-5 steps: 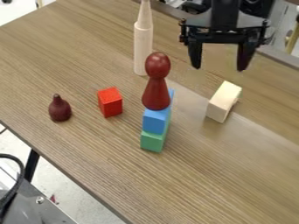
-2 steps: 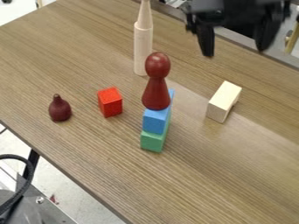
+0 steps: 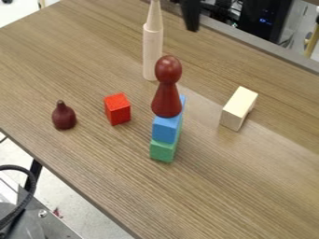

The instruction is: Put the spherical brown object on top of rectangular block on right

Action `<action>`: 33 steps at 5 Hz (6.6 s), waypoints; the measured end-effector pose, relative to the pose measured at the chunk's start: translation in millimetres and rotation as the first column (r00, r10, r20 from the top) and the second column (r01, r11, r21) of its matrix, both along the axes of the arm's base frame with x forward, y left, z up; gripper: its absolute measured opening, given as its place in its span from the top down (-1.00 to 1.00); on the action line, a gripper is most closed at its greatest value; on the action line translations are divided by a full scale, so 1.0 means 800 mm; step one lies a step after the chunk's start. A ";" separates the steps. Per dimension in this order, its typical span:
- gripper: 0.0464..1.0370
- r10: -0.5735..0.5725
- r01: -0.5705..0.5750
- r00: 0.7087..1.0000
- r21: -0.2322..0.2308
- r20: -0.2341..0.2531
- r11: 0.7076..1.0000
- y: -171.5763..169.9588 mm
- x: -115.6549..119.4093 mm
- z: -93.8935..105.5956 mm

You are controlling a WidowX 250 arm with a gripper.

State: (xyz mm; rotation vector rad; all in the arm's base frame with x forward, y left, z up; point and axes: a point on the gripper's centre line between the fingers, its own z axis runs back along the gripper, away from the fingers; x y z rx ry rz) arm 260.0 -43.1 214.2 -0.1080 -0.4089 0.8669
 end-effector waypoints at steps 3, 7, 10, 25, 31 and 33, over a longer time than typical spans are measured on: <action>-0.93 0.221 -0.222 0.970 0.003 -0.098 0.975 0.081 -0.050 -0.046; -0.93 0.333 -0.322 0.930 0.088 -0.159 0.943 0.154 -0.083 -0.127; -0.93 0.350 -0.353 0.909 0.030 -0.226 0.935 0.196 -0.077 -0.165; -0.09 0.042 -0.039 0.997 0.047 -0.070 0.998 0.079 0.036 -0.056; -0.09 -0.287 0.295 0.926 -0.008 -0.246 0.956 -0.047 0.119 -0.161; -0.09 -0.301 0.309 0.916 -0.015 -0.263 0.951 -0.050 0.121 -0.179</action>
